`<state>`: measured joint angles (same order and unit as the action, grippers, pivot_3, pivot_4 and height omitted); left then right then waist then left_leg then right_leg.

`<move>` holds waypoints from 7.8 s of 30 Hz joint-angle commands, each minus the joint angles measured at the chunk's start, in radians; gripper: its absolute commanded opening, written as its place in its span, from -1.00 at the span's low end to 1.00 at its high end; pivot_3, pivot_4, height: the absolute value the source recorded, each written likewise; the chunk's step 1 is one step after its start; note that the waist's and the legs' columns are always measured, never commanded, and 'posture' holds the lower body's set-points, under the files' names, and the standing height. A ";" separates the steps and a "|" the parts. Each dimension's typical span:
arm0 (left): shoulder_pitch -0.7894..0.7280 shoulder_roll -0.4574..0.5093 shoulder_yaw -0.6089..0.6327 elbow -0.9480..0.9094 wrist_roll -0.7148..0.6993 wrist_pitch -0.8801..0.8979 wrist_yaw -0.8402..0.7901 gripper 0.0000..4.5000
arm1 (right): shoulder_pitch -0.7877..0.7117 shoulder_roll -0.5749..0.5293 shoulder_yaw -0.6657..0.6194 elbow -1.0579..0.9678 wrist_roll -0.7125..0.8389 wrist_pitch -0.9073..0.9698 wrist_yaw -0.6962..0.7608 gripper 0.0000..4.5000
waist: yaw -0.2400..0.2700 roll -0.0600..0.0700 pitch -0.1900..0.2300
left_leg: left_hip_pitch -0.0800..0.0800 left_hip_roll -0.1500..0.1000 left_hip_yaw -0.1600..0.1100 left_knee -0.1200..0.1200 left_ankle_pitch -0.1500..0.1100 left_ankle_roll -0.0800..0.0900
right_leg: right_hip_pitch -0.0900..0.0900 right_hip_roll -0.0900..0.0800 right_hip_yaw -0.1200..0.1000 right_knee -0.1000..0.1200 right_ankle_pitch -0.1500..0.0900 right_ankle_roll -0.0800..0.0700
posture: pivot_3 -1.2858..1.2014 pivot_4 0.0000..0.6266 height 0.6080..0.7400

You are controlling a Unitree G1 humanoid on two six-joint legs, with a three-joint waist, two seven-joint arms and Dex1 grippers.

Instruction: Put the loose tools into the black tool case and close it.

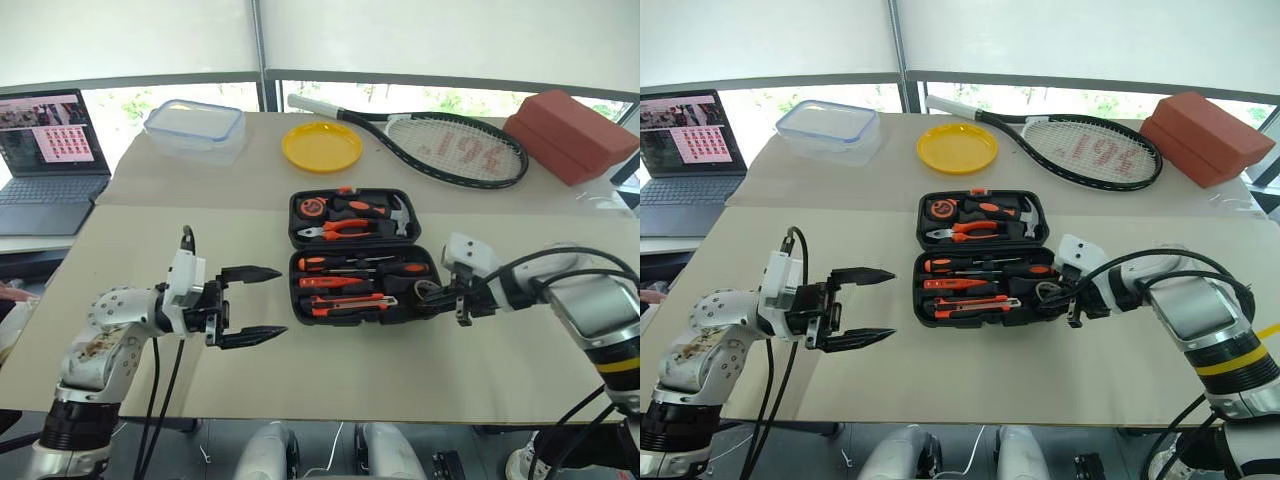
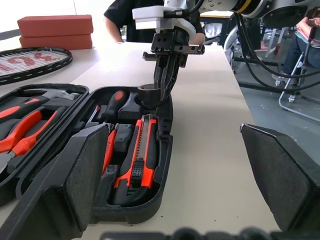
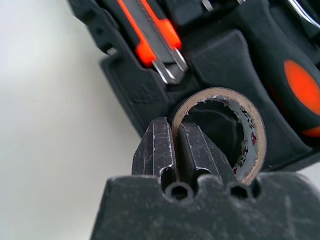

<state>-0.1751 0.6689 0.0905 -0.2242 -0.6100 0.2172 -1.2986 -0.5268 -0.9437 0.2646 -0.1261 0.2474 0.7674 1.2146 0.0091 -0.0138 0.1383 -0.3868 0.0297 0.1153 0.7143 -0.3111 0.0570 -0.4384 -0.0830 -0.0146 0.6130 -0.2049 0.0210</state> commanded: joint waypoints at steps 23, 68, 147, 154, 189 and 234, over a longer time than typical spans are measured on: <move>0.018 0.106 0.045 -0.002 0.030 0.265 0.320 0.68 | -0.060 -0.043 -0.242 0.200 0.147 -0.062 0.074 -0.26 | 0.002 -0.001 0.001 | 0.001 0.002 0.000 0.000 0.000 0.000 | 0.001 0.002 0.001 0.000 0.000 0.000 | 0.03 -0.52 1.00; -0.107 -0.165 -0.107 0.153 0.391 0.236 0.609 -0.97 | 0.140 0.260 -0.290 0.301 -0.060 -0.426 -0.196 -1.00 | -0.013 -0.004 0.001 | 0.004 0.002 0.000 -0.002 0.003 -0.005 | 0.002 0.004 0.003 0.003 0.003 0.000 | 0.03 -0.52 1.00; -0.292 -0.267 0.031 0.075 0.266 0.260 0.614 -0.96 | -0.079 0.211 -0.130 0.221 -0.151 -0.364 -0.380 -1.00 | -0.020 -0.007 0.001 | -0.004 -0.001 -0.003 -0.004 0.010 -0.013 | -0.009 0.004 0.002 0.015 0.003 -0.003 | 0.03 -0.52 1.00; -0.123 -0.085 -0.154 0.227 0.611 -0.473 0.528 -0.99 | 0.087 0.160 -0.143 0.265 -0.263 -0.783 -0.433 -0.82 | -0.021 -0.007 0.002 | -0.001 0.001 0.000 -0.004 0.010 -0.012 | -0.006 0.005 0.003 0.008 0.002 -0.004 | 0.03 -0.52 1.00; -0.373 -0.056 -0.259 0.545 0.462 -0.151 0.266 -0.99 | 0.734 -0.099 -0.254 -0.272 -0.019 -0.542 -0.192 -0.96 | -0.012 -0.009 0.001 | 0.017 0.004 0.001 -0.003 0.001 0.003 | 0.014 0.006 0.004 0.000 0.003 -0.002 | 0.03 -0.52 1.00; -0.455 -0.123 -0.259 0.224 0.276 0.347 0.279 -0.99 | 0.435 0.053 -0.289 -0.379 0.119 -0.149 -0.224 -0.96 | -0.003 -0.016 0.003 | 0.006 0.001 -0.001 0.000 0.003 0.000 | 0.001 0.006 0.004 0.011 0.001 -0.003 | 0.03 -0.52 1.00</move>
<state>-0.6051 0.5506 -0.1604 -0.0098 -0.3532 0.6019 -1.0240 -0.0719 -0.8961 -0.0383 -0.4793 0.3597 0.6096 1.0072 0.0057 -0.0299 0.1412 -0.3809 0.0304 0.1140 0.7139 -0.3084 0.0572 -0.4377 -0.0768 -0.0102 0.6242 -0.2043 0.0178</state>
